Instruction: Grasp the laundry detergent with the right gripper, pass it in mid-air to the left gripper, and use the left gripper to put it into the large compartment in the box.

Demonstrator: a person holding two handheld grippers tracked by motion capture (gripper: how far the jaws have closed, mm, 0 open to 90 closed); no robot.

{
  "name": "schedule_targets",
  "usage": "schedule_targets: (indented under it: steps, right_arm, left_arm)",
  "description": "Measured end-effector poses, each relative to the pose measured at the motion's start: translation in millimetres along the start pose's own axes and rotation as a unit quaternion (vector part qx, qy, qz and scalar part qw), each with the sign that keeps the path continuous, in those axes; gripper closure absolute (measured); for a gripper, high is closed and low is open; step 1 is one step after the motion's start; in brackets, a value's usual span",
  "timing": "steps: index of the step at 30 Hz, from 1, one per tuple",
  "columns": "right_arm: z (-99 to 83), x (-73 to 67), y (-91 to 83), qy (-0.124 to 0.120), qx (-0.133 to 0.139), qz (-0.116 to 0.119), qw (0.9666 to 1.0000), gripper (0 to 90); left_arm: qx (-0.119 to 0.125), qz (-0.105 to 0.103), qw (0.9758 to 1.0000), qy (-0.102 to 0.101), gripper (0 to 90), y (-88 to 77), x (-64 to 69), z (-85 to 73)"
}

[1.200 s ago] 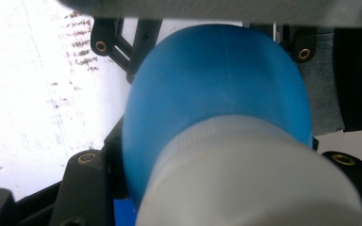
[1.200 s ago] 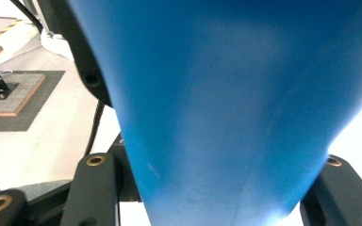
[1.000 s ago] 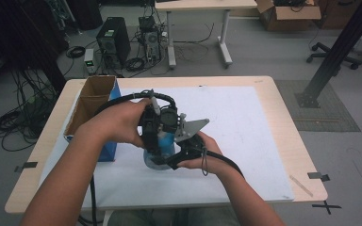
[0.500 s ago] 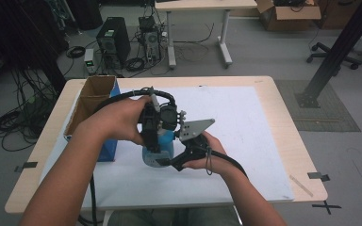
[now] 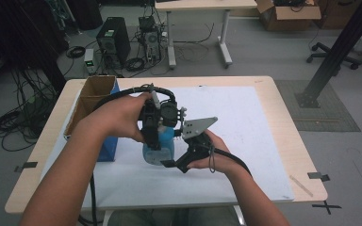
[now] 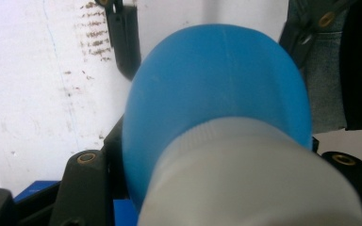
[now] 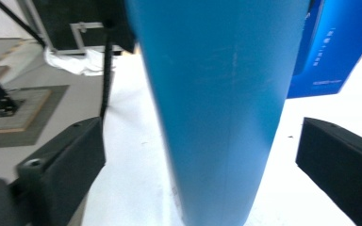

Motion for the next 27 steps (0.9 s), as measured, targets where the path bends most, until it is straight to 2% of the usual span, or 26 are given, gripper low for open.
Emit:
schedule_targets:
  steps: [4, 10, 12, 14, 19, 23, 27]
  right_arm:
    - [1.2, -0.4, -8.4, -0.002, 0.002, 0.004, 1.0, 0.9]
    - [-0.4, 2.8, -27.7, -0.006, -0.012, -0.008, 0.9999, 0.9]
    - [-2.7, 7.0, -42.2, -0.004, -0.022, -0.019, 0.9996, 0.8]
    - [-3.2, 8.2, -45.7, -0.004, -0.026, -0.021, 0.9994, 0.9]
    - [-6.4, 15.4, -66.6, -0.006, -0.06, -0.04, 0.9974, 1.0]
    - [-5.7, 20.8, -81.7, -0.009, -0.093, -0.056, 0.994, 1.6]
    - [-5.8, 26.5, -94.6, -0.011, -0.128, -0.064, 0.9897, 1.6]
  left_arm:
    - [-0.003, -0.001, 1.0, -0.004, 39.7, -0.4, -2.2, -1.8]
    - [-0.013, -0.003, 0.9997, -0.02, 39.5, -4.1, -7.9, -4.9]
    - [-0.013, -0.006, 0.9996, -0.025, 39.5, -5.3, -9.6, -5.5]
    - [-0.013, -0.009, 0.9993, -0.035, 39.5, -6.6, -11.6, -5.8]
    - [-0.019, -0.015, 0.9975, -0.066, 39.5, -8.7, -18.0, -7.4]
    - [-0.025, -0.017, 0.9957, -0.088, 39.5, -10.3, -22.2, -8.5]
    - [-0.031, -0.022, 0.9928, -0.113, 39.5, -13.2, -25.2, -9.4]
Point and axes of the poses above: each handheld gripper's, and its own axes: y roughly forward along the jaws, z roughly out of its top, x roughly to its right, the point moved 6 cm from there along y, roughly forward along the jaws, and after that the axes turned 6 degrees about z, right-handed, at the moved point
